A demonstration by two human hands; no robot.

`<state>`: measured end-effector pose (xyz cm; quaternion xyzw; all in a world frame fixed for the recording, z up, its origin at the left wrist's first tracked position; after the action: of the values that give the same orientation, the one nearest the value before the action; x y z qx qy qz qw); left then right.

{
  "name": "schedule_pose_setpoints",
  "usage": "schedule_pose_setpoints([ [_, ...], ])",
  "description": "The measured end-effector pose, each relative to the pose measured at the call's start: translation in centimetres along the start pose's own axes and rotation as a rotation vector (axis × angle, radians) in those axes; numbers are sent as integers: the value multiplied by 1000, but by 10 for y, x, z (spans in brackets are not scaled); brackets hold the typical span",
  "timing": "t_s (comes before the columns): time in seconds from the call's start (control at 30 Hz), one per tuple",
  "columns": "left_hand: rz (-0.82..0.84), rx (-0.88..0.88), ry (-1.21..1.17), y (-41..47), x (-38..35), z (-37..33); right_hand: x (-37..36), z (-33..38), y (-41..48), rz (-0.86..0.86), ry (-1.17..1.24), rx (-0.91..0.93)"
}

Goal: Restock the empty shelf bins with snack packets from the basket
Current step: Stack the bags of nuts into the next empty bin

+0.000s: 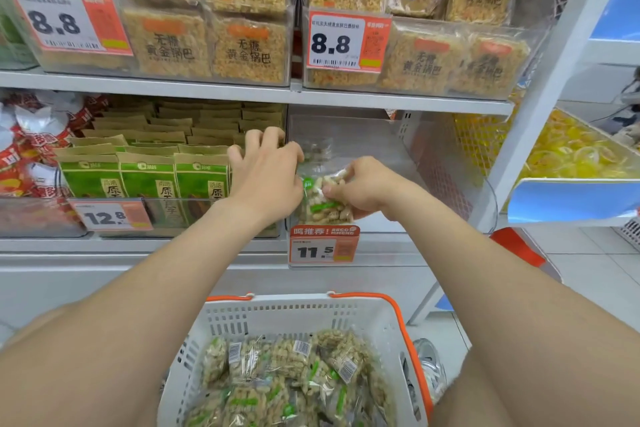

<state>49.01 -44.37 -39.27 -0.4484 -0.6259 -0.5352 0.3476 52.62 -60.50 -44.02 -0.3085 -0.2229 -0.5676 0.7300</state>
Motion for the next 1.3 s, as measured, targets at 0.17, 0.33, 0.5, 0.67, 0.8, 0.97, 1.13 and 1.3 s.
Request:
schedule_pose_setpoints([
  [0.17, 104, -61, 107, 0, -13, -7, -17, -20, -6, 132, -153, -128],
  [0.33, 156, -167, 196, -7, -21, -10, -26, -31, -3, 187, -224, -194],
  [0.5, 176, -173, 188, -10, -20, -7, -24, -31, 3, 101, -207, -176],
  [0.67, 192, -172, 172, -11, -19, 1, -28, -30, 13, 105, -284, -170],
  [0.8, 211, -174, 163, -9, -22, 3, -22, -12, 16, -15, -259, -109],
  [0.97, 221, -183, 152, -8, -23, 4, -23, -7, 21, -123, -270, -83],
  [1.13, 232, -178, 147, -7, -25, 6, -29, -16, 21, -79, -132, -161],
  [1.3, 251, -180, 194, -7, -30, 6, -31, -15, 20, -89, 53, -155],
])
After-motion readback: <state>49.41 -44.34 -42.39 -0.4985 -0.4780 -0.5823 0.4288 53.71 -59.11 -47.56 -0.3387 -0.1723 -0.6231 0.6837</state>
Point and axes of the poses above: each hand's wrist, its own y-axis towards the middle knuckle, its own x-axis out of the back of the hand, z = x × y, the point moved 10 cm from there along y, towards the middle knuckle, and after that the axes turned 4 degrees about x, right-handed, at the moved point
